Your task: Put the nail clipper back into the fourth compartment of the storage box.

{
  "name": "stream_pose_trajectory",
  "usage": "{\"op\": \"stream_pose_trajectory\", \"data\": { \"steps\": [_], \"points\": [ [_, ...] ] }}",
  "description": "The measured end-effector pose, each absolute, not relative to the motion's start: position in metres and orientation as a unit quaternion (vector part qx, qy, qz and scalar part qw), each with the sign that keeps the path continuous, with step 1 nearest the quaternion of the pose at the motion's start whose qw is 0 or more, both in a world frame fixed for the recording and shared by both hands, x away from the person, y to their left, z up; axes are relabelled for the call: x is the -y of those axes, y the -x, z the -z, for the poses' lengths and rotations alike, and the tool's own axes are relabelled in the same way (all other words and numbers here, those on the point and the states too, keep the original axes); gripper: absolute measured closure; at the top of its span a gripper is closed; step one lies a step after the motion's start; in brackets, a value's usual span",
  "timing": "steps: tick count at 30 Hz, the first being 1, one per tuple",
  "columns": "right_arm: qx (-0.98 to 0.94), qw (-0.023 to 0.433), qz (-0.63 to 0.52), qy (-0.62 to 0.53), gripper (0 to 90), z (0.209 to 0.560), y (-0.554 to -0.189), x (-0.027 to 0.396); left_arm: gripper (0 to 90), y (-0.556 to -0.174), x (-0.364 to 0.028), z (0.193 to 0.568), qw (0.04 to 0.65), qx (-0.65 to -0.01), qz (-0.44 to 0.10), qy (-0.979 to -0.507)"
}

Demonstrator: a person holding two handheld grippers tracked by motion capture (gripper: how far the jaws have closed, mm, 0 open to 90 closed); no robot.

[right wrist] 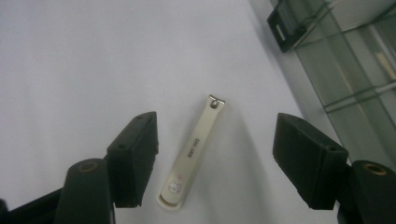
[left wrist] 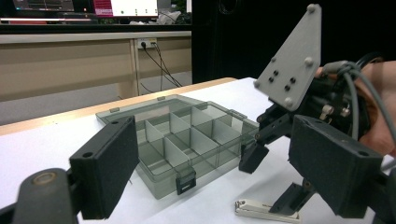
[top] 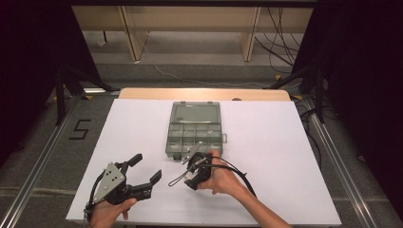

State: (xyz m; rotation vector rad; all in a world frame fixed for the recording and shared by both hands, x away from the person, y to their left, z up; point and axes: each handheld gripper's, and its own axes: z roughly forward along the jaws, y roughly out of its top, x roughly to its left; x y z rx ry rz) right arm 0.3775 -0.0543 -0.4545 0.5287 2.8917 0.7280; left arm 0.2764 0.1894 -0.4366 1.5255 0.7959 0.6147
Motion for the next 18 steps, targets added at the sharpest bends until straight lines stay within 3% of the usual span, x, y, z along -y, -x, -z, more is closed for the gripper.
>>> {"op": "stream_pose_trajectory", "data": {
  "steps": [18],
  "points": [
    [-0.965, 0.026, -0.191, -0.179, 55.3, 0.463, -0.381, 0.041, 15.6, -0.276, -0.189, 0.436, 0.612, -0.344, -0.267, -0.66]
  ]
}}
